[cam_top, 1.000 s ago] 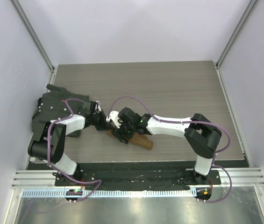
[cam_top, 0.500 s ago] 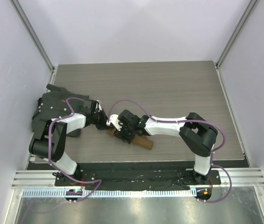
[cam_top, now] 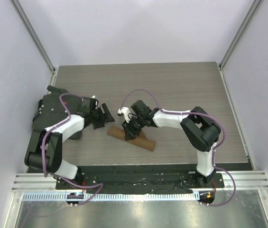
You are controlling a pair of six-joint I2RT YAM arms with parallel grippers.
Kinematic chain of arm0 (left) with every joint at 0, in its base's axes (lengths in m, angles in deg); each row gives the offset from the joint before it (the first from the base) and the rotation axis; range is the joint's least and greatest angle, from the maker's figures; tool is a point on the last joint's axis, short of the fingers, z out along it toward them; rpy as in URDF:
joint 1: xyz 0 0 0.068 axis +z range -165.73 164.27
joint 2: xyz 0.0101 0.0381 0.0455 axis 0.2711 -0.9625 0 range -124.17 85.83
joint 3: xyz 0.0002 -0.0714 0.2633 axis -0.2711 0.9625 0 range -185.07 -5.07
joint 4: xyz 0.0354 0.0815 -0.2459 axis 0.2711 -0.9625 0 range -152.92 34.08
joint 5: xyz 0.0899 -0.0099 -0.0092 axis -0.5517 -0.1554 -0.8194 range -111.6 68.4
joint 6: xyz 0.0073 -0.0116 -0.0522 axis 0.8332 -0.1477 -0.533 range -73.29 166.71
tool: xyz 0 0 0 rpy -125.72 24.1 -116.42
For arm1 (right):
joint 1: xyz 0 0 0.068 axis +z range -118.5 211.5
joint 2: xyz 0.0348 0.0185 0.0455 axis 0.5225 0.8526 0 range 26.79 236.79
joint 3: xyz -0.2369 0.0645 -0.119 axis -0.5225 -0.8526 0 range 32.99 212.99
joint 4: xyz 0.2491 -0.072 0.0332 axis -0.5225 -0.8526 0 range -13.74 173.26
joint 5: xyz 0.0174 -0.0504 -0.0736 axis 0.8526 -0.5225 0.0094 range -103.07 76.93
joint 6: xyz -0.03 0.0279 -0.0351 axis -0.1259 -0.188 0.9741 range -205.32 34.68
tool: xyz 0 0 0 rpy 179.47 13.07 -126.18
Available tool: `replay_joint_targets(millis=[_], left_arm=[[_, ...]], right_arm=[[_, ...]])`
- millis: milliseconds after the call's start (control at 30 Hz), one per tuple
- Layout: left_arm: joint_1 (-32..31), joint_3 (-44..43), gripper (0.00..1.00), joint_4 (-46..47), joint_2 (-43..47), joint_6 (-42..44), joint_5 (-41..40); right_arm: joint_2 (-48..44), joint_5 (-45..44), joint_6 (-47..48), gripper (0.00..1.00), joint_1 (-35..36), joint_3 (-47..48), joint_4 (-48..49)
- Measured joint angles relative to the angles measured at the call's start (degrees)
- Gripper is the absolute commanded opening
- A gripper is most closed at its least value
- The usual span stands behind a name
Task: Fold the napkin, place the utensils inside, and roll it up
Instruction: Roll the napkin with the utensil
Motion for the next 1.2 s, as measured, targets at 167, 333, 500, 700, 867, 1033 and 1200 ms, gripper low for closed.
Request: replay_joint_targets(millis=[167,333,500,700,867,1033,1200], left_arm=[[0.0,1.6,0.72,-0.3,5.5,1.2,-2.6],[0.0,6.1,0.66,2.6,8.1,1.3,-0.9],[0.0,9.9,0.61,5.4,8.3,0.8,2.5],[0.0,11.4,0.49,8.4,8.3,-0.3,5.4],[0.0,12.0,0.37,12.3,6.7,-1.8,7.9],[0.0,12.4,0.17,14.8,3.8,-2.7,9.3],[0.0,12.4,0.00,16.2,1.6,-3.0,10.1]], right_arm=[[2.9,10.8,-2.1,0.38,-3.0,0.5,1.7],[6.9,20.9,-3.7,0.38,-5.0,2.3,1.9],[10.1,27.6,-4.7,0.38,-7.0,3.7,1.9],[11.8,31.2,-5.5,0.38,-8.1,4.5,1.5],[12.6,32.7,-5.8,0.38,-8.7,4.9,0.9],[12.7,32.8,-6.4,0.39,-9.0,5.0,-0.1],[12.3,32.0,-7.2,0.58,-9.1,5.8,-2.2]])
